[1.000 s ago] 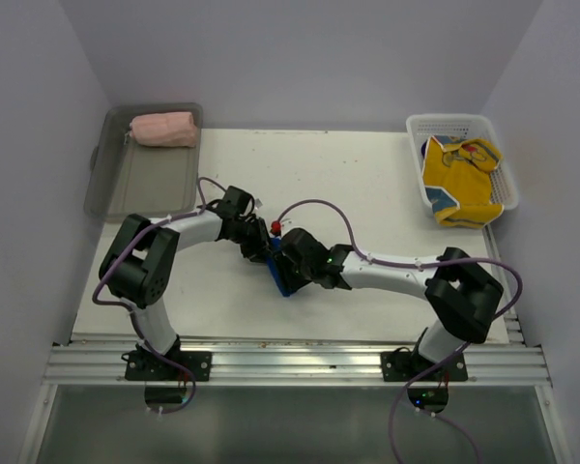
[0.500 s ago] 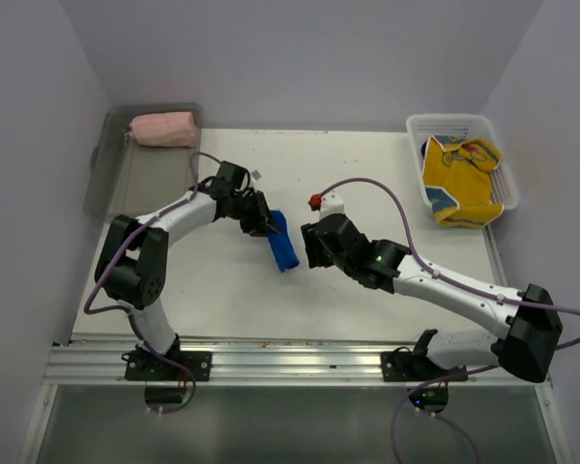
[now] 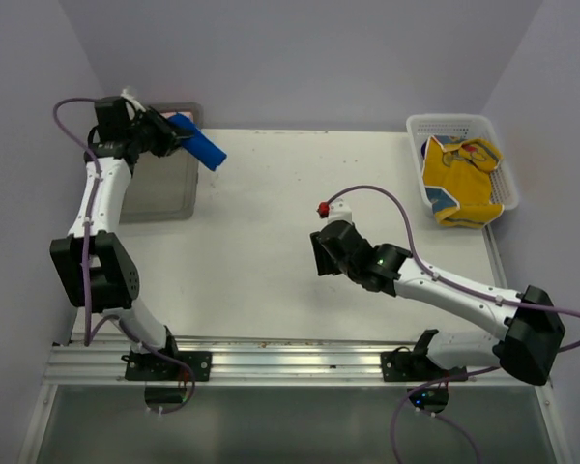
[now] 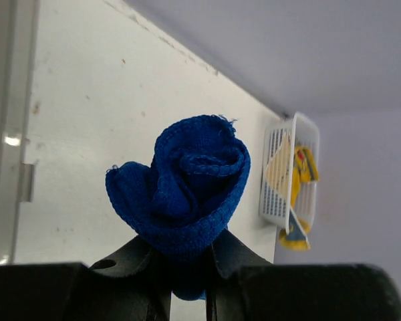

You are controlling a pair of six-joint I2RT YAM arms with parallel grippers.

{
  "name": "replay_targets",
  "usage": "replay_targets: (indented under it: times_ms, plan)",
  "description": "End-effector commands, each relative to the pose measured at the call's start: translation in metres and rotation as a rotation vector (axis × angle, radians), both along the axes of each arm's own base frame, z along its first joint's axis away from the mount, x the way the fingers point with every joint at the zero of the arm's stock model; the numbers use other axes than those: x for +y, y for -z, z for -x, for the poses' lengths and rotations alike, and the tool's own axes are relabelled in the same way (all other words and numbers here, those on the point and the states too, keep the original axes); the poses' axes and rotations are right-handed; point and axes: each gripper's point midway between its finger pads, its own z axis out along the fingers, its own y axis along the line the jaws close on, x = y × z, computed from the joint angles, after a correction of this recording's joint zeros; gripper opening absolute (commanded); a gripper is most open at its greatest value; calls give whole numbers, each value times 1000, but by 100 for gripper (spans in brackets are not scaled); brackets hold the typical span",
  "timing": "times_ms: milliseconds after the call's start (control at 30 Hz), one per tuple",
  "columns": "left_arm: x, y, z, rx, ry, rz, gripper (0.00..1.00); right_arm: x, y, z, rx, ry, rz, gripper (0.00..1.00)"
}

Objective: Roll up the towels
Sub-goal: Place the rolled towel into the container

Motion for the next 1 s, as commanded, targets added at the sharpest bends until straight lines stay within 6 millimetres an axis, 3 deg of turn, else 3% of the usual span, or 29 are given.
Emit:
replay_targets:
  times_ms: [0, 67, 233, 333, 400, 433, 467, 567, 767, 967]
  plan:
    - [41, -29, -22, -129, -88, 120, 11, 13, 3, -1, 22, -9, -42, 57]
    - [66, -27, -35, -194, -125, 149, 13, 17, 6, -1, 35, -16, -46, 57]
    - [98, -10, -67, -239, -186, 157, 15, 26, 13, 0, 62, -28, -61, 57]
    - [112, 6, -89, -255, -216, 133, 16, 30, 19, -1, 83, -27, -54, 57]
    - [119, 29, -106, -246, -216, 146, 16, 33, 21, -1, 93, -31, -55, 57]
    - [122, 27, -114, -261, -217, 144, 16, 34, 24, -2, 99, -28, -52, 57]
    - [127, 45, -123, -240, -223, 152, 15, 35, 25, -1, 103, -28, -52, 57]
    - [143, 62, -137, -244, -266, 154, 15, 37, 27, -3, 112, -26, -40, 57]
    - [174, 90, -147, -224, -385, 145, 18, 44, 30, -6, 134, -28, -31, 57]
    - [189, 113, -156, -211, -485, 152, 18, 56, 35, -9, 169, -51, -16, 57]
